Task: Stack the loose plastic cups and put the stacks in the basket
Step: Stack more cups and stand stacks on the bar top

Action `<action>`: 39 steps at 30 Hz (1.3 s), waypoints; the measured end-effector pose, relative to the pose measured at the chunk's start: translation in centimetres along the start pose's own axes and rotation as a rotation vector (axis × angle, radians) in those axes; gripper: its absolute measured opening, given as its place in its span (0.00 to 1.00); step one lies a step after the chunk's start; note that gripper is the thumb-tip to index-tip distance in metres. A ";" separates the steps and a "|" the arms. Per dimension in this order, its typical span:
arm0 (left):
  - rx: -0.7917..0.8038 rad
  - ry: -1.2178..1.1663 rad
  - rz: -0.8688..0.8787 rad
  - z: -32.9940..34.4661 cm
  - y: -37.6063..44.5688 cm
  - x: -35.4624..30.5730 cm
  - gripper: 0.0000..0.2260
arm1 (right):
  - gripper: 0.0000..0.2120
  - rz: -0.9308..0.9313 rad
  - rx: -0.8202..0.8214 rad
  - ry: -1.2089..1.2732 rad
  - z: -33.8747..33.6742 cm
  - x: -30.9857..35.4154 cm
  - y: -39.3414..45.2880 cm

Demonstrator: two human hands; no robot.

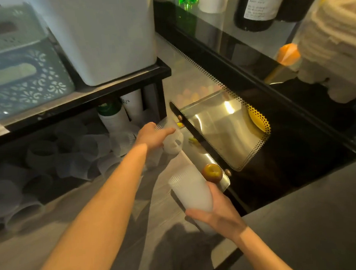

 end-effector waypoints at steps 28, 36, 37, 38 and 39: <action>0.215 -0.265 0.276 -1.4 -18.9 9.3 0.33 | 0.42 -0.156 0.022 -0.218 5.0 6.9 -1.8; -0.272 -0.504 0.006 -0.4 -16.0 12.0 0.29 | 0.43 -0.157 0.020 -0.196 4.4 4.9 -1.6; -0.303 -0.439 -0.028 -0.9 -14.9 12.1 0.28 | 0.43 -0.162 0.018 -0.190 4.1 4.9 -1.6; -0.305 -0.347 -0.068 -1.2 -13.7 12.3 0.28 | 0.43 -0.167 0.017 -0.188 3.8 4.9 -1.5; -0.302 -0.218 -0.102 -1.5 -12.7 12.5 0.28 | 0.43 -0.173 0.016 -0.187 3.5 4.9 -1.5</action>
Point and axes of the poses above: each hand's wrist, its own y-axis towards the middle knuckle, its own z-axis out of the palm, x = y × z, the point moved 3 cm from there along y, towards the middle knuckle, and after that the axes turned 5 degrees about x, right-handed, at the moved point
